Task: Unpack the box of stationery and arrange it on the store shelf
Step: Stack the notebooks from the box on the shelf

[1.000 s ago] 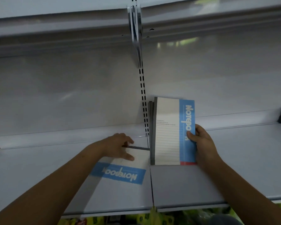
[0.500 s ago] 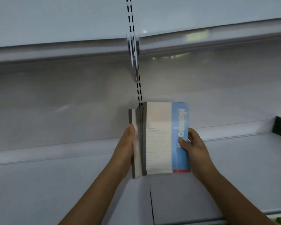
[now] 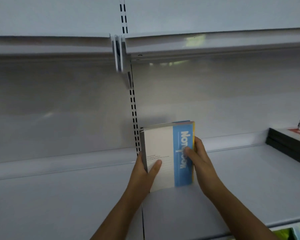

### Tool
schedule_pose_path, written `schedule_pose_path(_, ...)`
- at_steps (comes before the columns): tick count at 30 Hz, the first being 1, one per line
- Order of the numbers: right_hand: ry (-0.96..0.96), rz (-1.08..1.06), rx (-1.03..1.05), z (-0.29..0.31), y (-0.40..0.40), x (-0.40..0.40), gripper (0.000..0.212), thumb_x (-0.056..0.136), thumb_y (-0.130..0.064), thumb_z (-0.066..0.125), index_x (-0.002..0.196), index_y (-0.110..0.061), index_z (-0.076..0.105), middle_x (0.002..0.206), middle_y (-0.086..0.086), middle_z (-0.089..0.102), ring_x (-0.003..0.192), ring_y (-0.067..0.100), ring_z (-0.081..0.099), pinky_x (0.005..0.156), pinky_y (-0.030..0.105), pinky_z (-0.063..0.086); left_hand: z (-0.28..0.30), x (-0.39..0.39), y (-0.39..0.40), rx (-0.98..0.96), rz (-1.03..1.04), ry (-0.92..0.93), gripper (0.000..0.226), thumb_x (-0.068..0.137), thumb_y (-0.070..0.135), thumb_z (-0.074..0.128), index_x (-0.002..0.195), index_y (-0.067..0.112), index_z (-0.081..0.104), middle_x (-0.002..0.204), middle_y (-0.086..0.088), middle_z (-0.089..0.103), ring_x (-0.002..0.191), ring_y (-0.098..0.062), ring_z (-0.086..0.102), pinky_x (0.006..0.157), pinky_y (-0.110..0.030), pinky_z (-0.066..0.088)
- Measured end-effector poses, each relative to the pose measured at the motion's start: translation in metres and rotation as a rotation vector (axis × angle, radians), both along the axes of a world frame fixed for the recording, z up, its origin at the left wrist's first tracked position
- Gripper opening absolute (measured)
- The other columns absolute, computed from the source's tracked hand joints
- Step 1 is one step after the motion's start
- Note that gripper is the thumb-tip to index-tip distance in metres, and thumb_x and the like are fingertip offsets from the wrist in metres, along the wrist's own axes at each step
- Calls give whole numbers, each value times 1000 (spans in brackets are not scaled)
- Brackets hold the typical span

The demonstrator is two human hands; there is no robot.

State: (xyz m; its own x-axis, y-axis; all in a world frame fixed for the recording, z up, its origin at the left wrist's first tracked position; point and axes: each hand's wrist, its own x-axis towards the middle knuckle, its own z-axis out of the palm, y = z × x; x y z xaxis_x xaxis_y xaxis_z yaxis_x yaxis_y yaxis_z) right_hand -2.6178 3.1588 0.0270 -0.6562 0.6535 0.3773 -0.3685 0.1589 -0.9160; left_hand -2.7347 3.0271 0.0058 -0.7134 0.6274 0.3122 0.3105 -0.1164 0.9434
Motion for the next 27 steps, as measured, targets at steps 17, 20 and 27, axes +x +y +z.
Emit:
schedule_pose_path(17, -391, -228, -46, -7, 59, 62, 18, 99, -32, 52, 111, -22, 61, 107, 0, 70, 90, 15, 66, 74, 22, 52, -5, 48, 42, -189, -341, -58, 37, 96, 20, 59, 129, 32, 49, 115, 19, 69, 109, -5, 65, 89, -26, 54)
schedule_pose_path(20, -415, -304, -105, 13, 105, 114, 20, 98, -33, 55, 106, -17, 64, 103, 5, 72, 85, 18, 68, 73, 30, 54, 7, 80, 91, -224, -443, -206, 47, 86, 56, 41, 120, 28, 58, 113, 3, 73, 99, -13, 70, 88, -37, 53)
schedule_pose_path(27, -591, -626, -66, 70, 230, 240, 24, 98, -34, 56, 109, -14, 61, 87, 2, 66, 75, 21, 62, 67, 32, 47, -30, 125, 185, -575, -349, 696, 68, 96, 63, 21, 149, 23, 36, 155, 2, 36, 143, -11, 30, 116, -22, 16)
